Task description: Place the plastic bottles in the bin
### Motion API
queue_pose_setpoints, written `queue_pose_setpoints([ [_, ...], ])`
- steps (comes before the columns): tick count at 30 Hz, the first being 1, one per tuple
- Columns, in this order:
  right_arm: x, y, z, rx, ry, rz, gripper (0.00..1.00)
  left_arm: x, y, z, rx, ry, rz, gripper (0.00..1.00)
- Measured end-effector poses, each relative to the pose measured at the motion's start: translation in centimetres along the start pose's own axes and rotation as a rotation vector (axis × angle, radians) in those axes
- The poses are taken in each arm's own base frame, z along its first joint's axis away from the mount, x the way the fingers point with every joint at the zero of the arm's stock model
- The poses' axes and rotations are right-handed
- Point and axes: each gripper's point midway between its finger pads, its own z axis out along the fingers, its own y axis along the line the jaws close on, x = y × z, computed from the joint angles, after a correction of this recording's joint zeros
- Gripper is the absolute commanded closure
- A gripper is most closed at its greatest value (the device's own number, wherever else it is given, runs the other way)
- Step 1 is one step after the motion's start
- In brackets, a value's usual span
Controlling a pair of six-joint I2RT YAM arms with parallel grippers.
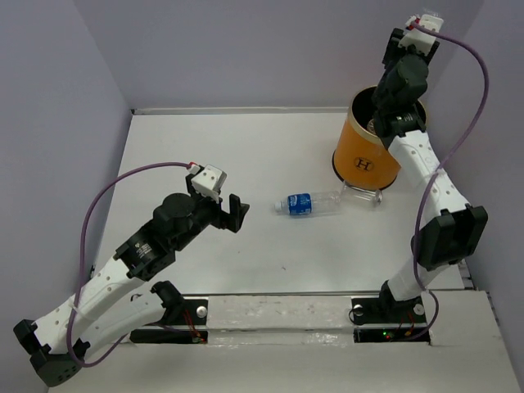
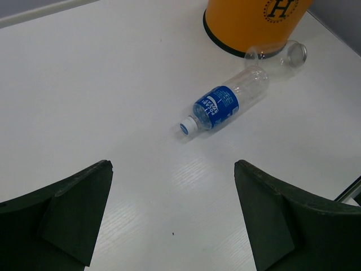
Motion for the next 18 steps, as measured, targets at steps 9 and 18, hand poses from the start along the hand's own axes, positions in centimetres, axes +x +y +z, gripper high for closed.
queue_pose_setpoints([
  [9,12.1,2.3,0.7,-0.005,0.136,-0.234,0.5,0.0,0.0,0.0,-0.001,0.0,0.0,0.01],
  [18,14.3,1.5,-1.3,-0.016,0.211,-0.184,0.0,0.0,0.0,0.0,-0.002,0.0,0.0,0.01],
])
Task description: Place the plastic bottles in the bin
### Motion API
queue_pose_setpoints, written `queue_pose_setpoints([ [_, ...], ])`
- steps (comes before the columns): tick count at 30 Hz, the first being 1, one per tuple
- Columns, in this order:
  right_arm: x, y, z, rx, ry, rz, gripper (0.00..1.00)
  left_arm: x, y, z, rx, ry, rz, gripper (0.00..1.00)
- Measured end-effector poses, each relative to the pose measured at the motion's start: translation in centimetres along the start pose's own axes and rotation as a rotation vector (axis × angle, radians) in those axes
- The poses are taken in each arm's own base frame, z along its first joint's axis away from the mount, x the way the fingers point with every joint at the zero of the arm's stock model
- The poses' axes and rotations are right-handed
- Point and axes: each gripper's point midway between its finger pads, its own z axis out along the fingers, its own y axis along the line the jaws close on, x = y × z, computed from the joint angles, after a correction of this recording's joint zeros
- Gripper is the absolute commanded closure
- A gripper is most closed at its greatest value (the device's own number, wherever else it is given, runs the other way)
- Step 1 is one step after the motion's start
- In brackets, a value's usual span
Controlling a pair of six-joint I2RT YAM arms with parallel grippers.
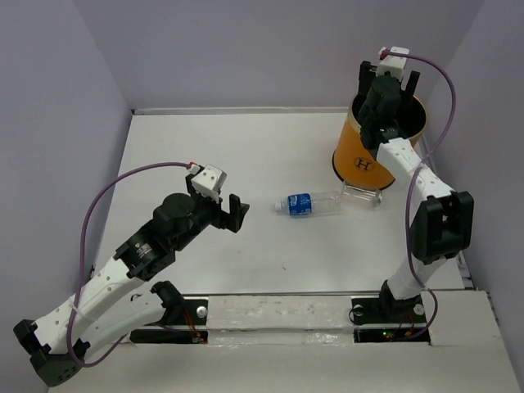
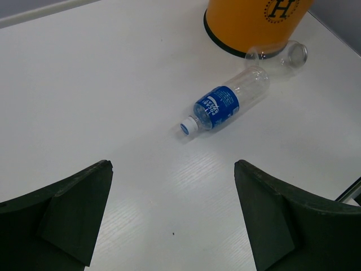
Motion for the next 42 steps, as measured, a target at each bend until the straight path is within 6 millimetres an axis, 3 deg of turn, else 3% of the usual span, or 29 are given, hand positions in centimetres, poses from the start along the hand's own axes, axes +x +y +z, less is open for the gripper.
queue_pose_setpoints([
  [3,-1.4,-0.9,-1.2,-0.022,0.017,0.036,0.05,0.0,0.1,0.0,-0.003,-0.001,0.0,0.01],
  [4,-2.2,-1.1,-1.7,-0.041,0.017,0.057,0.13,0.0,0.1,0.0,-0.005,-0.001,0.0,0.01],
  [8,-6.3,-1.0,-4.4,-0.189,0.013,0.154,0.2,-0.2,0.4,-0.2,-0.024,-0.012,-0.004,0.01],
  [10,-8.4,0.5,-7.5,-0.361,0.02,0.205,0.2,-0.7,0.7,-0.6,-0.037,-0.035,-0.01,0.01],
  [14,-10.3,6.6,-17.1,-0.785,0.062,0.227,0.11,-3.6,1.1,-3.1,-0.033,-0.171,-0.047,0.01],
  [15,-9.6,8.3,-19.8,-0.898,0.091,0.208,0.09,-4.5,1.1,-3.8,-0.027,-0.217,-0.06,0.01],
  [17,-6.2,11.7,-25.1,-1.093,0.174,0.139,0.04,-5.8,1.1,-5.0,-0.014,-0.293,-0.083,0.01],
  [19,0.4,14.0,-29.6,-1.241,0.33,-0.002,0.0,-7.1,1.2,-6.2,-0.005,-0.368,-0.11,0.01],
  [21,5.5,14.9,-31.6,-1.296,0.452,-0.112,0.0,-7.4,1.2,-6.2,-0.005,-0.382,-0.116,0.01],
  [22,9.0,15.2,-33.0,-1.325,0.538,-0.201,0.0,-7.3,1.2,-5.9,-0.009,-0.373,-0.115,0.01],
  [24,13.7,14.9,-34.6,-1.346,0.642,-0.346,0.0,-6.9,1.2,-5.2,-0.015,-0.349,-0.11,0.01],
  [26,16.3,14.4,-35.4,-1.351,0.681,-0.464,0.0,-6.3,1.2,-4.5,-0.024,-0.322,-0.104,0.01],
  [34,18.5,13.3,-34.6,-1.324,0.635,-0.703,0.0,-5.6,1.5,-4.0,-0.045,-0.293,-0.099,0.01],
  [42,24.1,13.0,-34.8,-1.344,0.733,-0.89,0.0,-5.9,1.9,-4.4,-0.066,-0.31,-0.106,0.01],
])
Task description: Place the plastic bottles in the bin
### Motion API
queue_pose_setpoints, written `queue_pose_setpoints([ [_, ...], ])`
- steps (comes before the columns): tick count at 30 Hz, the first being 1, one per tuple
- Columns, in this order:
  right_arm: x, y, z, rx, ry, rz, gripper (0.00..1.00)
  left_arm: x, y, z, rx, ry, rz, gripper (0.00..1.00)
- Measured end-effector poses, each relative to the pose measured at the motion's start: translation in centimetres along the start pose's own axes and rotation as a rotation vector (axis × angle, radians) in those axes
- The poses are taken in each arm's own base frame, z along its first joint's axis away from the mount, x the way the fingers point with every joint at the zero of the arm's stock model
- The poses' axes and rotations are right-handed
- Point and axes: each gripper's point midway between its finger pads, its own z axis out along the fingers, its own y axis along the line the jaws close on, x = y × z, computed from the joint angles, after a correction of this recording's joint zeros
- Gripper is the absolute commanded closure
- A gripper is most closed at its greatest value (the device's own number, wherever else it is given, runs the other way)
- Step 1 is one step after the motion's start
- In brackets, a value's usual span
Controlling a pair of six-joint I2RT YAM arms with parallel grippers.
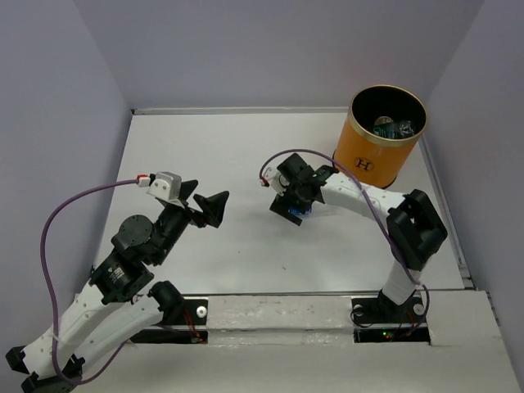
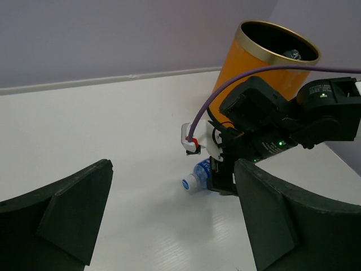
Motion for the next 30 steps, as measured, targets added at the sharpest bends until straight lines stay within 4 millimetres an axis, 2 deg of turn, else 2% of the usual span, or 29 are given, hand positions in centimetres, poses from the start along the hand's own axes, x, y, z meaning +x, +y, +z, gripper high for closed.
queue_pose_setpoints([
  [9,-0.1,-0.9,2.2,-0.006,0.025,-0.039,0.02,-0.2,0.2,-0.1,-0.009,-0.008,-0.002,0.01],
  [10,-0.1,-0.9,2.8,-0.014,0.03,-0.037,0.07,-0.2,0.2,-0.1,-0.009,-0.008,-0.002,0.01],
  [13,0.7,-0.9,4.2,-0.027,0.061,-0.03,0.08,-0.2,0.2,-0.1,-0.01,-0.008,-0.002,0.01],
  [17,1.0,-0.4,5.3,-0.064,0.062,-0.011,0.22,-0.2,0.2,-0.1,-0.011,-0.009,-0.002,0.01],
  [23,-0.9,-0.5,5.6,-0.065,-0.018,0.041,0.27,-0.2,0.3,-0.1,-0.013,-0.009,-0.002,0.01],
  [25,-1.9,-0.8,5.5,-0.051,-0.056,0.066,0.32,-0.2,0.3,-0.1,-0.014,-0.009,-0.002,0.01],
  [27,-3.6,-1.6,4.4,-0.023,-0.128,0.097,0.4,-0.2,0.3,-0.1,-0.015,-0.009,-0.002,0.01],
  [28,-4.2,-1.8,4.0,-0.014,-0.152,0.108,0.41,-0.2,0.3,-0.1,-0.015,-0.01,-0.002,0.01],
  [30,-6.3,-2.9,1.7,0.026,-0.248,0.139,0.39,-0.2,0.3,-0.1,-0.015,-0.01,-0.002,0.01],
])
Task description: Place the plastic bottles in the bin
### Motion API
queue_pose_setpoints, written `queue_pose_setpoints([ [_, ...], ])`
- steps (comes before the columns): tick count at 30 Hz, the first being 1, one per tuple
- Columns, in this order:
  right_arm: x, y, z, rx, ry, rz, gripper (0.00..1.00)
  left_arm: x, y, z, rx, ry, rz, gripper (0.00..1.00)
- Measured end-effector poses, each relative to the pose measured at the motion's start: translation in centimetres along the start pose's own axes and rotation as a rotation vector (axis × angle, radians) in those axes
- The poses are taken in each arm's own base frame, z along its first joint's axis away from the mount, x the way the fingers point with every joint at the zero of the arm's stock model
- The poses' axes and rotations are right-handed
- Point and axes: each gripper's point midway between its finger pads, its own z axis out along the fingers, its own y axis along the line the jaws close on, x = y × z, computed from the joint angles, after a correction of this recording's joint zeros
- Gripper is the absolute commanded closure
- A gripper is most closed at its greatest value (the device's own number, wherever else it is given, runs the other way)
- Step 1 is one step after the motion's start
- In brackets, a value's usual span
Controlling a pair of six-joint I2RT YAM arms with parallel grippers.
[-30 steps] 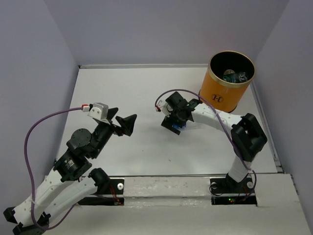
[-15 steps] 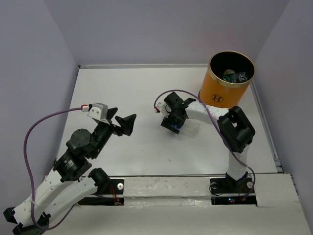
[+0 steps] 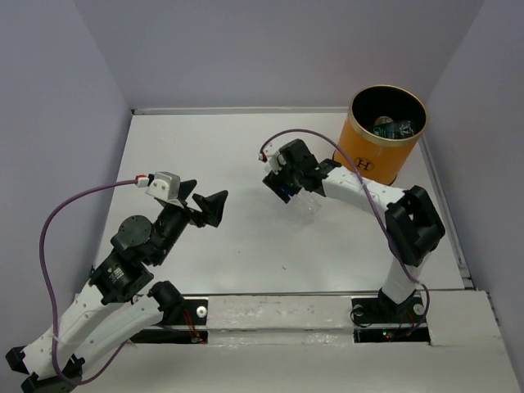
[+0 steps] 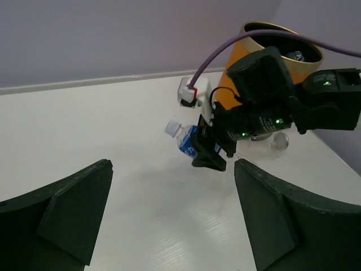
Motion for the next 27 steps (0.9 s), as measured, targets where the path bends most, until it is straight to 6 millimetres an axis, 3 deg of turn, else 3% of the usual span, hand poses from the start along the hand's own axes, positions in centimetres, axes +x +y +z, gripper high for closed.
queue_pose_setpoints([
  [5,-5.9,-3.3,-5.3,0.153,-0.223,0.074,0.4,0.0,0.0,0.0,0.0,0.0,0.0,0.01],
  [7,-8.6,-5.3,-8.6,0.234,-0.338,0.113,0.41,0.0,0.0,0.0,0.0,-0.002,-0.001,0.01],
  [8,-10.0,-7.0,-10.9,0.303,-0.409,0.146,0.41,-0.1,0.0,-0.1,0.001,-0.003,-0.001,0.01],
  [9,-10.5,-7.8,-11.9,0.331,-0.437,0.159,0.42,-0.1,0.0,-0.1,0.001,-0.004,-0.002,0.01],
  [10,-11.7,-10.3,-14.4,0.415,-0.508,0.197,0.43,-0.2,0.0,-0.1,0.001,-0.006,-0.002,0.01],
  [11,-12.1,-11.7,-15.8,0.462,-0.547,0.22,0.43,-0.2,0.0,-0.1,0.001,-0.006,-0.003,0.01],
  [13,-12.6,-16.8,-20.4,0.634,-0.655,0.308,0.44,-0.2,0.0,-0.1,0.002,-0.006,-0.002,0.01],
  [18,-10.6,-26.6,-28.6,0.973,-0.815,0.478,0.44,-0.2,0.0,-0.2,0.002,-0.009,-0.004,0.01],
  [22,-9.2,-31.0,-30.9,1.141,-0.861,0.554,0.44,-0.3,0.0,-0.2,0.003,-0.012,-0.004,0.01],
  [25,-8.5,-32.7,-30.0,1.203,-0.857,0.584,0.44,-0.3,0.0,-0.2,0.003,-0.011,-0.004,0.01],
  [27,-7.8,-33.8,-28.3,1.225,-0.829,0.596,0.44,-0.2,0.0,-0.2,0.003,-0.008,-0.003,0.01],
])
